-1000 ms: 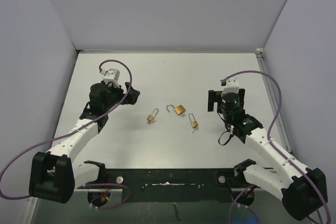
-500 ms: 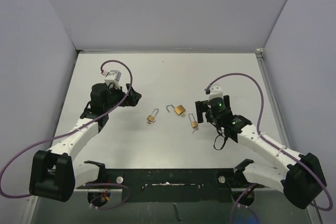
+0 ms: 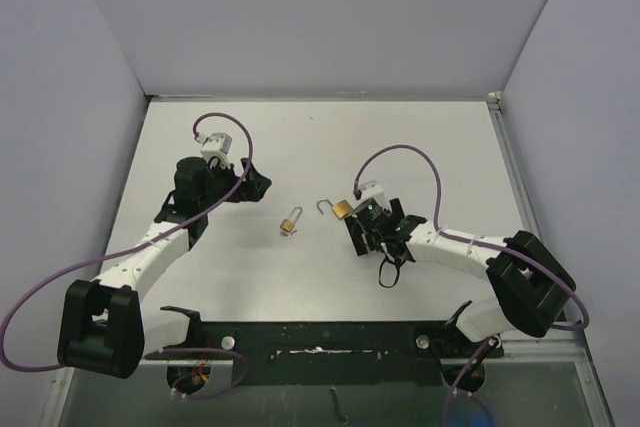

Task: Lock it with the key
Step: Pick up the lock from the center of the board.

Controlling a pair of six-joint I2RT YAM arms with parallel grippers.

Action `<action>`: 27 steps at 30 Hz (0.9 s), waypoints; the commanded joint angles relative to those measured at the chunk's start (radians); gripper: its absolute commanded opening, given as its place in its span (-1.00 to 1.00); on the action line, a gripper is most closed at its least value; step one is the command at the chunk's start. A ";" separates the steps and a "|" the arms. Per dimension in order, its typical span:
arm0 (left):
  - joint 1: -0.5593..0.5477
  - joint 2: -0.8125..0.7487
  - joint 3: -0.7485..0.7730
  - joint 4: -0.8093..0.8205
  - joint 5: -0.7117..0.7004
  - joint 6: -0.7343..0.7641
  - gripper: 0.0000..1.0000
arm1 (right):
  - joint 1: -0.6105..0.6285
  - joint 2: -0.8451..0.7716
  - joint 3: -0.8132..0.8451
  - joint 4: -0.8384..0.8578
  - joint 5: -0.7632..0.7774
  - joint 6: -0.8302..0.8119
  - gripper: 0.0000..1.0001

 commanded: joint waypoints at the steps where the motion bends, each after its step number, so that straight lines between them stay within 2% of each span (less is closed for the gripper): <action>1: -0.001 -0.017 -0.001 0.075 0.018 -0.011 0.96 | 0.011 0.015 0.053 0.070 -0.027 0.028 0.72; 8: 0.001 -0.012 0.009 0.065 0.010 -0.006 0.95 | 0.009 0.030 0.050 0.129 -0.075 0.011 0.65; 15: 0.001 -0.020 -0.002 0.063 0.005 -0.005 0.96 | -0.004 0.075 0.049 0.139 -0.098 0.013 0.45; 20: 0.001 -0.023 -0.004 0.059 -0.003 -0.002 0.95 | -0.065 0.052 0.006 0.186 -0.189 0.034 0.23; 27: 0.003 -0.018 -0.005 0.058 -0.009 0.000 0.96 | -0.117 -0.008 -0.043 0.192 -0.230 0.039 0.21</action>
